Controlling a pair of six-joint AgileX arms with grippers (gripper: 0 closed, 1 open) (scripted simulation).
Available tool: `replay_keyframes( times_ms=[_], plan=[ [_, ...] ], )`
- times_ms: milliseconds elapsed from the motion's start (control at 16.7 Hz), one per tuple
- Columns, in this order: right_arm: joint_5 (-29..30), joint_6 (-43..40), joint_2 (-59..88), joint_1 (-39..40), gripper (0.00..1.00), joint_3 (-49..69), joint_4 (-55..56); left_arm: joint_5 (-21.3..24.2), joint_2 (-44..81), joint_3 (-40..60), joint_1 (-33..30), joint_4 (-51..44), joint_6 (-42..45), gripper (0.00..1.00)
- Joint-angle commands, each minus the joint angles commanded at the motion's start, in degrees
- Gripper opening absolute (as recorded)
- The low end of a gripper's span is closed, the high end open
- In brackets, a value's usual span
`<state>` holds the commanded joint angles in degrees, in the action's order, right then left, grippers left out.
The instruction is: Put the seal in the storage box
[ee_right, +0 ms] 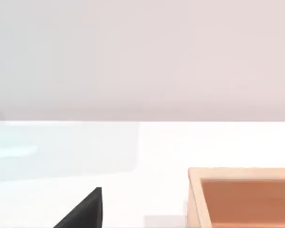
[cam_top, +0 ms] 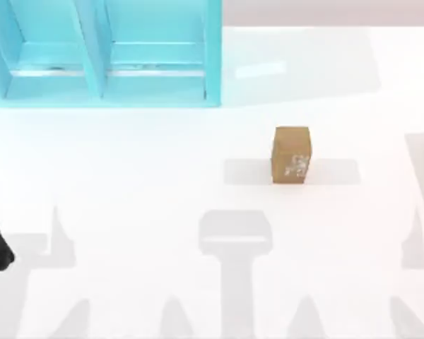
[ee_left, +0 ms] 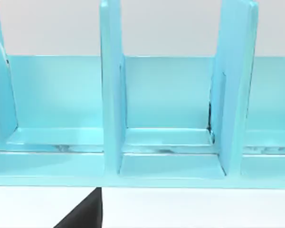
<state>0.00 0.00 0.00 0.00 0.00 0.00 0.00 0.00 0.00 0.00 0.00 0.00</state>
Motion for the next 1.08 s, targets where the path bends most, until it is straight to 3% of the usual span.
replay_keyframes(
  times_ms=[240, 480, 1080],
  plan=[
    [-0.1, 0.4, 1.4, 0.3, 1.0, 1.5, -1.0, 0.0, 0.0, 0.0, 0.0, 0.0, 0.0, 1.0],
    [-0.3, 2.5, 10.4, 1.7, 1.0, 10.8, -7.4, 0.0, 0.0, 0.0, 0.0, 0.0, 0.0, 1.0],
    [0.1, 12.2, 58.5, 8.9, 1.0, 59.3, -40.0, 0.0, 0.0, 0.0, 0.0, 0.0, 0.0, 1.0]
  ],
)
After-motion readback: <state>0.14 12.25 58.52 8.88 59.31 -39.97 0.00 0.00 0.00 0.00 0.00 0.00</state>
